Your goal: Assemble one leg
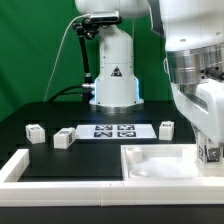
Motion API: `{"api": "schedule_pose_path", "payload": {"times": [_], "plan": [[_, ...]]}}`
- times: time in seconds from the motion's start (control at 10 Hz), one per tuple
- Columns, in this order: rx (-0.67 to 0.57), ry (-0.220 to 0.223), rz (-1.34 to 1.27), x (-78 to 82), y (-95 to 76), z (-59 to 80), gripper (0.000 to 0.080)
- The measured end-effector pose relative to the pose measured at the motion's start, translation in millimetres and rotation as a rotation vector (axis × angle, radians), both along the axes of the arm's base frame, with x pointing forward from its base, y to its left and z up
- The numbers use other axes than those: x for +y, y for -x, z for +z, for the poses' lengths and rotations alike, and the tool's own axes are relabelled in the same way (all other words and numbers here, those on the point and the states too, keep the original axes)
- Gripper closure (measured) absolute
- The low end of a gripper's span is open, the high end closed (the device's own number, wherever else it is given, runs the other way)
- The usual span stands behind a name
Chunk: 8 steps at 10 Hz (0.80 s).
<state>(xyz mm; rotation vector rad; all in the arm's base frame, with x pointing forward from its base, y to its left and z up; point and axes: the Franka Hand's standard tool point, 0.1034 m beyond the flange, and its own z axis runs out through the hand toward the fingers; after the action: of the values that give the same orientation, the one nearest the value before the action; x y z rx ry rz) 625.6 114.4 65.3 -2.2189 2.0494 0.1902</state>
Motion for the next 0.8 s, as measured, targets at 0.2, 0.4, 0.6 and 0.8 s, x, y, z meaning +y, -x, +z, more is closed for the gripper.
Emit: {"api": "schedule_pose_path", "payload": {"times": [0.2,0.4,0.6,0.8], "plan": [[0.009,-0.006,0.061,3.8,1.1,2.4,0.0225],[-0.027,-0.010,0.261,3.6,-0.6,3.9,0.0165],[-0.065,-0.013,0.466,5.7,-2.3,5.8,0.0154],[-0.105,-0.019,0.710,3.6,-2.0,4.0,0.0151]]}}
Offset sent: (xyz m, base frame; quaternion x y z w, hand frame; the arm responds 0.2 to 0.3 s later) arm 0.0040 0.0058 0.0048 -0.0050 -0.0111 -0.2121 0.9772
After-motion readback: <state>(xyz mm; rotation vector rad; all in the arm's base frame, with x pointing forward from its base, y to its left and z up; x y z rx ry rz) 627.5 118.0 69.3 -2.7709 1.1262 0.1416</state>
